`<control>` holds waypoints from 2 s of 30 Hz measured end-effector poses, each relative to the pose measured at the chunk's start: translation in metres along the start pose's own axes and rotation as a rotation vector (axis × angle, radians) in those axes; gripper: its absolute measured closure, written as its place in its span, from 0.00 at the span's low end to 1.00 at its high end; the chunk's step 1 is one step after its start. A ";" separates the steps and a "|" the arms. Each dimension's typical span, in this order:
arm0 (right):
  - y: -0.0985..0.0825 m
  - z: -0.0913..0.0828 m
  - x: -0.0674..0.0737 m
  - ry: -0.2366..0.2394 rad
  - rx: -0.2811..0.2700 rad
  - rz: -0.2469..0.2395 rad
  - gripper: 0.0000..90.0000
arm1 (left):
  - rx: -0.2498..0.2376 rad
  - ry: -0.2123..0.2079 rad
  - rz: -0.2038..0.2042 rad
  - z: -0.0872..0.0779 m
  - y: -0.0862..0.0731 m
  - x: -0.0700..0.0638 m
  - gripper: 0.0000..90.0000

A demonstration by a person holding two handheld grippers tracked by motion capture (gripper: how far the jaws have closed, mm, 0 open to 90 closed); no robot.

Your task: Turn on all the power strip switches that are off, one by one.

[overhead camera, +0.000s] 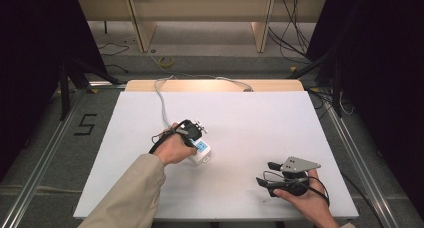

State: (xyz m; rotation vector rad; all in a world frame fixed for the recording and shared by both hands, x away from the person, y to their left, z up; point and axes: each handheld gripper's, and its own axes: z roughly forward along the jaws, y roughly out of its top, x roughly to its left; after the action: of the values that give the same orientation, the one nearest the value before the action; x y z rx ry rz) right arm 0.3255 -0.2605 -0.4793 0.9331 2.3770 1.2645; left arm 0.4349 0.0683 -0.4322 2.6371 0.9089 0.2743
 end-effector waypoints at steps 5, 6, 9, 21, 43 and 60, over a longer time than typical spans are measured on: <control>0.000 0.000 0.000 -0.001 -0.001 -0.002 0.33 | -0.003 0.000 -0.003 0.001 0.001 -0.001 1.00; 0.000 0.000 0.000 -0.002 -0.001 -0.003 0.34 | -0.002 0.000 -0.002 0.001 0.001 -0.001 1.00; 0.000 0.000 0.000 -0.004 -0.001 -0.006 0.34 | 0.002 -0.003 -0.005 0.001 0.001 -0.001 1.00; 0.000 -0.001 0.001 -0.005 0.004 -0.014 0.34 | 0.012 0.004 0.004 0.002 0.001 -0.002 1.00; 0.000 0.000 0.001 -0.003 0.004 -0.015 0.34 | 0.018 0.000 0.004 0.004 0.002 -0.002 1.00; 0.000 0.000 0.000 -0.003 0.002 -0.010 0.34 | -0.006 -0.020 -0.007 0.005 0.001 0.001 1.00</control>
State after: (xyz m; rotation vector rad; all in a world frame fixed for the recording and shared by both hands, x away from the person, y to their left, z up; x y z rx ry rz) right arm 0.3254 -0.2605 -0.4794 0.9215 2.3775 1.2564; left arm 0.4379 0.0670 -0.4363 2.6259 0.9098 0.2479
